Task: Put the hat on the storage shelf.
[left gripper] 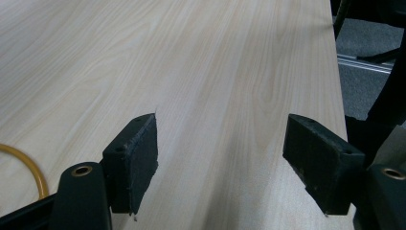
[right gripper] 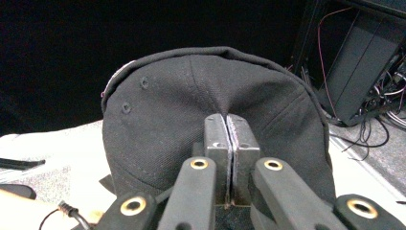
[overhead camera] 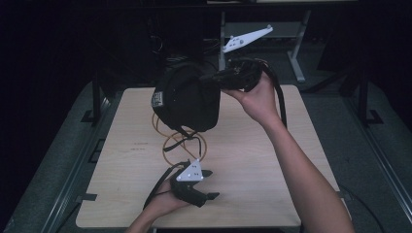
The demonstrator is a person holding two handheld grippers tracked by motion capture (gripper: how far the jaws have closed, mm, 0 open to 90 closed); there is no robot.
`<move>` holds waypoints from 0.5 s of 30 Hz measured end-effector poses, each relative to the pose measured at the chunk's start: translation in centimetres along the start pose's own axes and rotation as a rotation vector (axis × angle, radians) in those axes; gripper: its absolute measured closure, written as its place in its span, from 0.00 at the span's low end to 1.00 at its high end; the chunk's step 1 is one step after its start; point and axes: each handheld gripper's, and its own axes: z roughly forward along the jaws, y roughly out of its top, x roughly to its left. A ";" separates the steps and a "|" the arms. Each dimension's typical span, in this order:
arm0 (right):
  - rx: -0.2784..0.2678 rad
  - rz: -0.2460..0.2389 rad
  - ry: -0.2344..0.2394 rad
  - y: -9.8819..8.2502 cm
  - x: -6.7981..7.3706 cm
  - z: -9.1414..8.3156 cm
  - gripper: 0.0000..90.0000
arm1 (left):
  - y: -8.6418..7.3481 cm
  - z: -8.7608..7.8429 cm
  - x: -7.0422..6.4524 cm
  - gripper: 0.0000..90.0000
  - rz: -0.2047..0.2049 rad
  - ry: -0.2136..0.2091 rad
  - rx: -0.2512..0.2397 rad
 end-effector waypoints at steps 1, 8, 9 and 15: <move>0.003 0.001 0.000 0.1 0.0 0.2 0.99 | 0.0 0.0 0.0 0.30 0.002 -0.003 0.003; 0.017 0.024 0.020 0.9 -0.6 2.5 0.99 | 0.1 0.1 -0.2 0.30 -0.002 -0.009 -0.002; 0.020 0.029 0.024 1.0 -0.6 2.7 0.99 | 0.1 0.2 -0.1 0.30 0.001 -0.011 -0.005; 0.044 0.051 0.038 1.6 -0.9 5.0 0.99 | 0.1 0.4 0.0 0.30 0.011 -0.008 -0.001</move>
